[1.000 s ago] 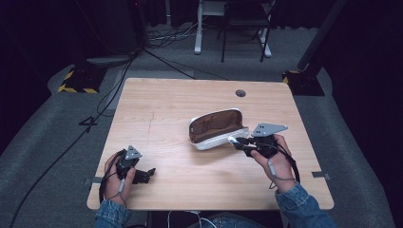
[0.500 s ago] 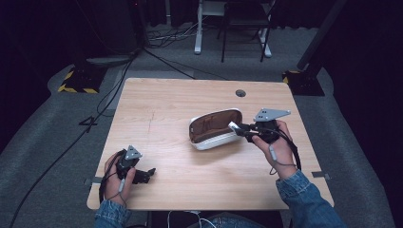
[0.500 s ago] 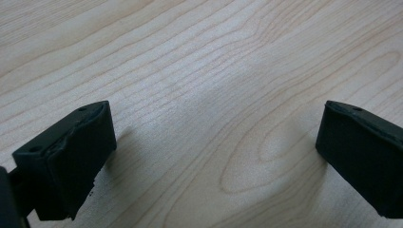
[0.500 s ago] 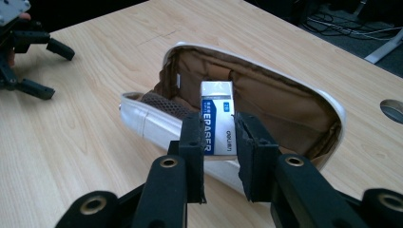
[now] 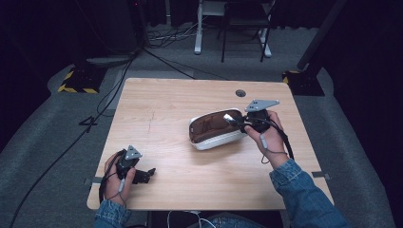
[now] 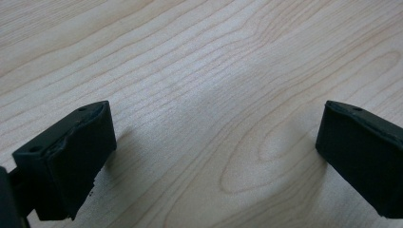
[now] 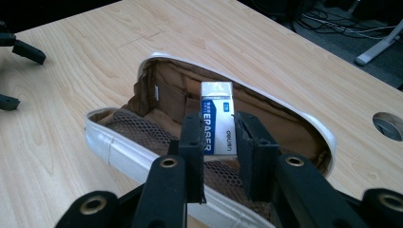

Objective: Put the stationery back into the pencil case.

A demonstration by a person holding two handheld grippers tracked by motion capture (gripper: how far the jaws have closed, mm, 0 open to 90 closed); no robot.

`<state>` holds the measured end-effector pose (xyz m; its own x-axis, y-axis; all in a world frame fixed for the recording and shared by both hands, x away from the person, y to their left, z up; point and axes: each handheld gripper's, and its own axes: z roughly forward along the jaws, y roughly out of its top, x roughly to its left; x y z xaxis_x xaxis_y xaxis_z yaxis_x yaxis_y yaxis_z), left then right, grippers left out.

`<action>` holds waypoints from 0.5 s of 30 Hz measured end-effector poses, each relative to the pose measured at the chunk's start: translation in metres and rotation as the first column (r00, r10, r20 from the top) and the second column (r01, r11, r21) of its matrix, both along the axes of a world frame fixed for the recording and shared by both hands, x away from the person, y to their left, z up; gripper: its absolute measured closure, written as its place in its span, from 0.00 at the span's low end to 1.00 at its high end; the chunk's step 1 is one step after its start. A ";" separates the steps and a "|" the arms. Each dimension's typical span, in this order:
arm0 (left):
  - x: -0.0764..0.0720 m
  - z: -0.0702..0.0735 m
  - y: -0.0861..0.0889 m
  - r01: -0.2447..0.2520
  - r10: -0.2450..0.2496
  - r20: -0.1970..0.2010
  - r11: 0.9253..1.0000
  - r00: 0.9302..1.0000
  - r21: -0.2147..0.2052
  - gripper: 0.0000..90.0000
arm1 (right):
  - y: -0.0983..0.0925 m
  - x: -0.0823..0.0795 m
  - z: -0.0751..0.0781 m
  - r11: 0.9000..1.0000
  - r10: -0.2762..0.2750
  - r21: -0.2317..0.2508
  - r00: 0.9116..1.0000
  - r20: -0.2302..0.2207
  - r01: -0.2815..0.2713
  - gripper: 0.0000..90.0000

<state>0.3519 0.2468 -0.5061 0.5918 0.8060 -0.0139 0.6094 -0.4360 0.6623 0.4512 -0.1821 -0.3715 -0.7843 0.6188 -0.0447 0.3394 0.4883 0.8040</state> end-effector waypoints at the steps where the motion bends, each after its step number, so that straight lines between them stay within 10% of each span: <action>1: 0.000 0.000 0.000 0.000 0.000 0.000 1.000 1.000 0.000 0.00 | 0.001 0.001 0.000 1.000 0.001 -0.003 1.000 -0.001 -0.001 0.82; 15: 0.000 0.000 0.000 0.000 0.000 0.000 1.000 1.000 0.000 0.00 | 0.014 0.022 -0.010 0.999 0.006 -0.048 0.999 -0.045 -0.009 0.82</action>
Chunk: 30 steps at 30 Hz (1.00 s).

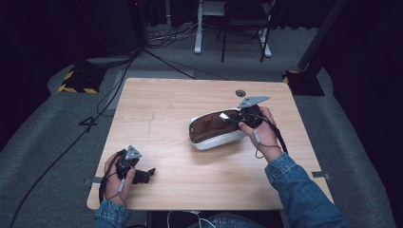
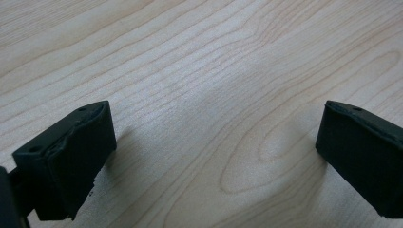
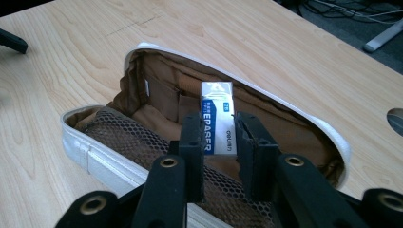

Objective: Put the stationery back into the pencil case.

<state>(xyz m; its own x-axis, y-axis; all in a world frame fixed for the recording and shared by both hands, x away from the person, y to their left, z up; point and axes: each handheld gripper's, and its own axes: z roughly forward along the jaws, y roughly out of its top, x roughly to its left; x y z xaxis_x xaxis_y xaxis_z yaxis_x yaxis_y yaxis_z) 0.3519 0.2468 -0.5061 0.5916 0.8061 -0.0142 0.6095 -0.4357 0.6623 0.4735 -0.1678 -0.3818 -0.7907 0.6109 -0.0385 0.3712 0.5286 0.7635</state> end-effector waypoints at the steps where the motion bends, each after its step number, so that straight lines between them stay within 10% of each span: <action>1: 0.000 0.000 0.000 0.000 0.000 0.000 1.000 1.000 0.000 0.00 | 0.001 0.001 -0.001 1.000 0.000 -0.003 1.000 -0.005 0.000 0.82; 30: 0.000 0.000 0.000 0.000 0.000 0.000 1.000 1.000 0.001 0.00 | 0.021 0.021 -0.030 0.992 0.025 -0.117 0.995 -0.097 -0.036 0.82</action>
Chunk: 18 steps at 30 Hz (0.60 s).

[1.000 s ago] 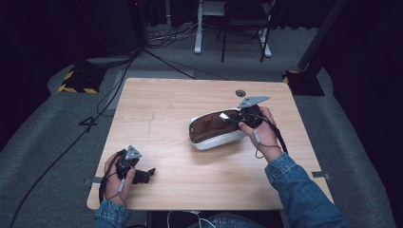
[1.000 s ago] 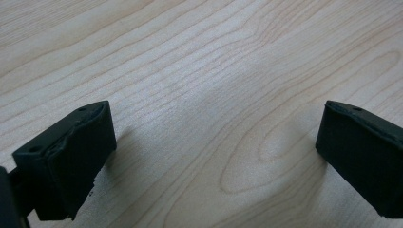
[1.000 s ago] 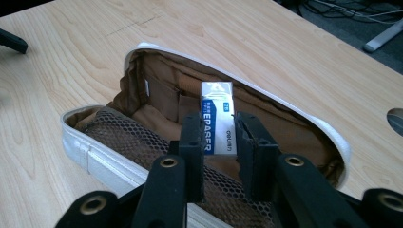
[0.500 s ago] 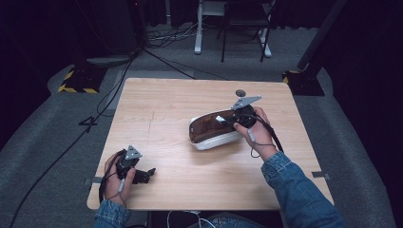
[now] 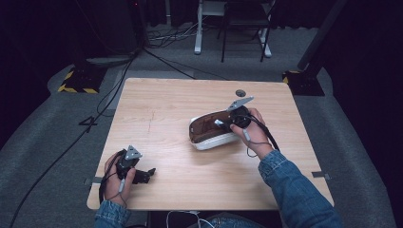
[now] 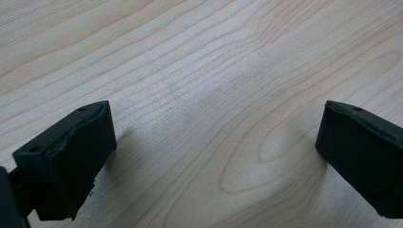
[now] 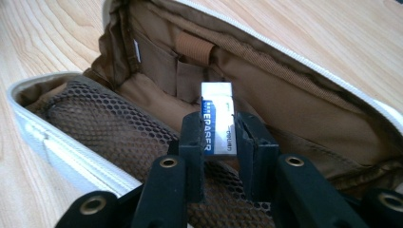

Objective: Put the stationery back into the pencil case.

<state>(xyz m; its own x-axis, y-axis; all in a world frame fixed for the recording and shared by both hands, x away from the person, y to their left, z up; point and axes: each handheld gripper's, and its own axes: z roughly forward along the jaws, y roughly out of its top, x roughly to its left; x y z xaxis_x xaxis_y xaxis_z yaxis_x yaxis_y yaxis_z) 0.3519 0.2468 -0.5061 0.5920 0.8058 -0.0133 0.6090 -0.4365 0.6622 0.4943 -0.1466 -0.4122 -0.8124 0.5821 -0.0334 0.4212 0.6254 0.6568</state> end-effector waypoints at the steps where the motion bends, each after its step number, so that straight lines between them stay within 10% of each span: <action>1: 0.000 0.000 0.000 0.000 0.000 0.000 1.000 1.000 0.000 0.00 | 0.001 0.001 -0.001 1.000 -0.002 -0.005 1.000 0.000 0.002 0.82; 13: 0.000 0.000 0.000 0.000 0.000 0.000 1.000 1.000 0.000 0.00 | 0.005 0.004 -0.008 1.000 -0.004 -0.030 1.000 -0.016 0.004 0.81; 18: 0.000 0.000 0.000 0.000 0.000 0.000 1.000 1.000 0.000 0.00 | 0.006 0.004 -0.008 0.999 -0.032 0.015 0.999 0.026 0.031 0.59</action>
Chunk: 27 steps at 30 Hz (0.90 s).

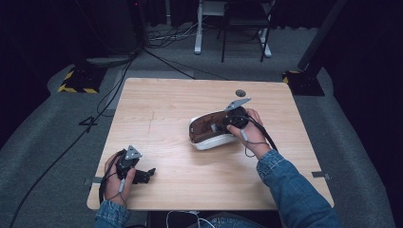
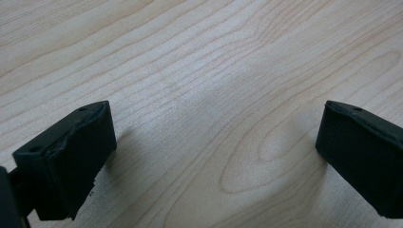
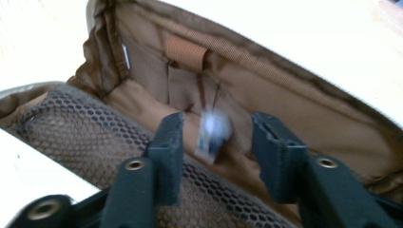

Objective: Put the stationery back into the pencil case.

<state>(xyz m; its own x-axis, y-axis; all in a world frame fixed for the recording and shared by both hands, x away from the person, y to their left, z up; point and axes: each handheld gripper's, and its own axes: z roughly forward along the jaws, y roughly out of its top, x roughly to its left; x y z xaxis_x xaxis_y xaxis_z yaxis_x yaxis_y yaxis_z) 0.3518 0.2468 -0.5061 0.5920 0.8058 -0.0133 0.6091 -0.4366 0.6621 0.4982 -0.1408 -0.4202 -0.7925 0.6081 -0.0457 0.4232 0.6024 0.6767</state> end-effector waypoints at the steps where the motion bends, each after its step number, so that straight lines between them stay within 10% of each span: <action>1: 0.000 0.000 0.000 0.000 0.000 0.001 1.000 1.000 0.000 0.00 | 0.000 0.000 0.001 1.000 -0.003 0.003 1.000 0.002 0.003 0.57; 27: 0.000 0.000 0.000 -0.001 0.001 0.000 1.000 1.000 -0.001 0.00 | -0.059 -0.051 0.048 0.991 -0.023 0.133 0.991 0.133 0.005 0.44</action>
<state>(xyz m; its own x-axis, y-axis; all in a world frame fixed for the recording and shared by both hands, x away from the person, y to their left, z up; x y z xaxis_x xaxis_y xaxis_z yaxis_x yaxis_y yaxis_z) 0.3516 0.2467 -0.5062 0.5914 0.8063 -0.0141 0.6096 -0.4355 0.6624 0.4467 -0.2001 -0.3720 -0.7758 0.6271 -0.0696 0.3310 0.4985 0.8012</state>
